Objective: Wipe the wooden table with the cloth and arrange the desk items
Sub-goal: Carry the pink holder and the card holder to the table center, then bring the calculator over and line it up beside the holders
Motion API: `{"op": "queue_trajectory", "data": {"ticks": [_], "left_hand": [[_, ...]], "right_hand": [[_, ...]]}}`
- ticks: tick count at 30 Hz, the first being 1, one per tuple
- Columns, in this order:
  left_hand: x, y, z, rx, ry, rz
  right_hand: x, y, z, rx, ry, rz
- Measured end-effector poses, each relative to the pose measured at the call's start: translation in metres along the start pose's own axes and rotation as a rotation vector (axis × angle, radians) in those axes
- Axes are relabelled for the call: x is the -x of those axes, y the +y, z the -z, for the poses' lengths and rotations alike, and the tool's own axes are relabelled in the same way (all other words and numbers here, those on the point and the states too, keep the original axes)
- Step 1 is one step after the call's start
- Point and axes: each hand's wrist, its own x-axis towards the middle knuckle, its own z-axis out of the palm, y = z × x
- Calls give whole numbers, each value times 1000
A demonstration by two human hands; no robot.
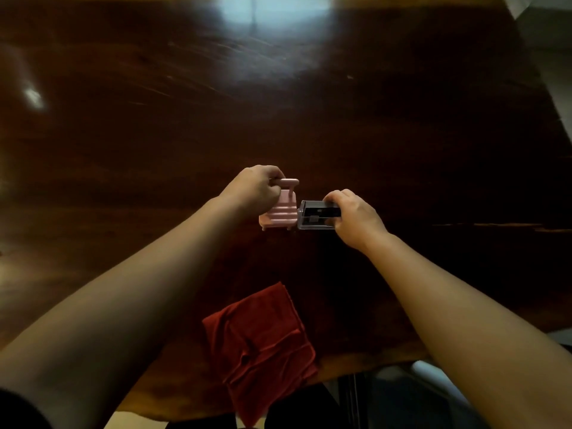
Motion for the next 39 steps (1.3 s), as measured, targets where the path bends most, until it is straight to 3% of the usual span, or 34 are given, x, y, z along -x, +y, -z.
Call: {"op": "queue_trajectory", "data": {"ticks": [10,16,22,25,29,39], "left_hand": [[16,-17,3,40,20,-20],[50,-48,21,24,126,3],[107,-105,51,5,260,73],[141,-136,68,3,330,137],[191,-176,89,28,429,239],[324,-292,133,91,691,550]], "right_hand": [[1,-2,-1,-19,-94,-71],[18,-31,15,-79,111,-31],[44,-102,21,-184,271,185],[55,-149,13,-237,204,296],[61,-215,-11,-129,121,438],[76,-367,-87,-91,-190,631]]}}
